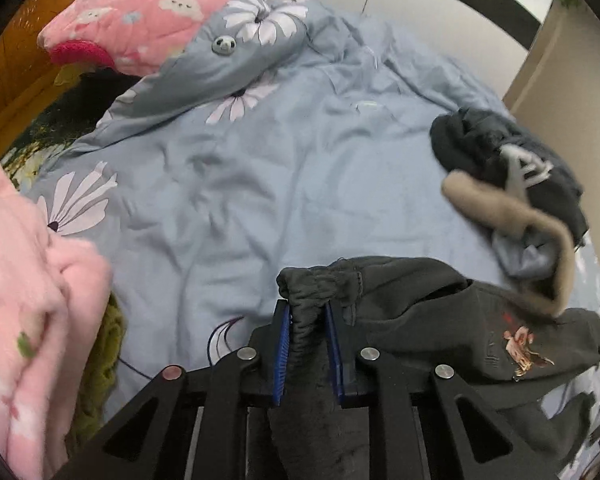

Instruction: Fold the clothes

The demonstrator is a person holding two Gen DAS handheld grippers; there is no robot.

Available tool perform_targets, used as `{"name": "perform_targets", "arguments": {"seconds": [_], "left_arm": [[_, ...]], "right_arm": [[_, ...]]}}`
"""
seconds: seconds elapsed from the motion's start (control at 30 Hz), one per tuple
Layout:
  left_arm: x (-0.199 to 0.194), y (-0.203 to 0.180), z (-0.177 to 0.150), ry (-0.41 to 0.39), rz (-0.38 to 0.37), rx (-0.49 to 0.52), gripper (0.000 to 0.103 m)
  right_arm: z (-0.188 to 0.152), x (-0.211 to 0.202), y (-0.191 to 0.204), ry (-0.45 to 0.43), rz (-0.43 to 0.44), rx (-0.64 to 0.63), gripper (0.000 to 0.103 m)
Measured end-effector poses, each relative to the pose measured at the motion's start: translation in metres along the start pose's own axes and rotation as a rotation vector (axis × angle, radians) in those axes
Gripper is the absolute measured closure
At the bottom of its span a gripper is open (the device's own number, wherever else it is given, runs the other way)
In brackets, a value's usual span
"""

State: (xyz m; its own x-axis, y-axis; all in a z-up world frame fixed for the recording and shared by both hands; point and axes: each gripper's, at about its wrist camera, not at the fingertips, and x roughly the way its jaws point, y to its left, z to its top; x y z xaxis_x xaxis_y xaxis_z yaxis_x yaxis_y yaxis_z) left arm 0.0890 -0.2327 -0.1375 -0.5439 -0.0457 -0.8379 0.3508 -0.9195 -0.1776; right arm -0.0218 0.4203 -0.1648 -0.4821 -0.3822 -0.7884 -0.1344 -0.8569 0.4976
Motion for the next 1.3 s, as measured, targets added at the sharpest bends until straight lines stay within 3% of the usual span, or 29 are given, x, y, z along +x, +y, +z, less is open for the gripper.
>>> {"name": "perform_targets", "arguments": {"seconds": [0.23, 0.33, 0.43, 0.47, 0.67, 0.73, 0.87, 0.93, 0.97, 1.0, 1.1, 1.3], "left_arm": [[0.015, 0.0, -0.003, 0.045, 0.031, -0.004, 0.084], [0.02, 0.001, -0.004, 0.059, 0.039, -0.015, 0.084], [0.021, 0.003, -0.005, 0.063, 0.041, -0.025, 0.082], [0.022, 0.003, -0.005, 0.063, 0.041, -0.028, 0.082], [0.025, 0.005, -0.002, 0.071, 0.042, -0.084, 0.081], [0.024, 0.004, -0.002, 0.072, 0.041, -0.08, 0.081], [0.018, 0.0, -0.001, 0.064, 0.025, -0.06, 0.083], [0.012, -0.002, -0.001, 0.052, 0.011, -0.046, 0.083], [0.007, -0.004, -0.001, 0.042, 0.007, -0.035, 0.083], [0.002, -0.007, -0.002, 0.031, 0.002, -0.024, 0.084], [-0.016, -0.013, -0.004, -0.012, -0.019, 0.011, 0.088], [-0.077, -0.015, -0.007, -0.174, -0.136, 0.057, 0.093]], "right_arm": [[-0.026, 0.007, -0.034, 0.074, 0.027, 0.052, 0.096], [-0.024, -0.012, -0.038, 0.03, 0.059, 0.046, 0.084], [-0.01, -0.036, -0.055, -0.054, 0.065, 0.068, 0.062], [-0.004, -0.04, -0.065, -0.079, 0.069, 0.101, 0.05], [0.019, -0.013, -0.112, -0.114, 0.095, 0.403, 0.044], [0.024, -0.004, -0.122, -0.116, 0.11, 0.481, 0.044], [0.028, -0.002, -0.121, -0.123, 0.152, 0.521, 0.044], [0.03, -0.001, -0.121, -0.126, 0.173, 0.541, 0.059], [0.031, 0.0, -0.121, -0.128, 0.184, 0.551, 0.083], [0.032, -0.002, -0.12, -0.125, 0.189, 0.549, 0.093], [0.042, -0.021, -0.103, -0.15, 0.24, 0.469, 0.093], [0.062, -0.096, -0.066, -0.282, 0.399, 0.23, 0.094]]}}
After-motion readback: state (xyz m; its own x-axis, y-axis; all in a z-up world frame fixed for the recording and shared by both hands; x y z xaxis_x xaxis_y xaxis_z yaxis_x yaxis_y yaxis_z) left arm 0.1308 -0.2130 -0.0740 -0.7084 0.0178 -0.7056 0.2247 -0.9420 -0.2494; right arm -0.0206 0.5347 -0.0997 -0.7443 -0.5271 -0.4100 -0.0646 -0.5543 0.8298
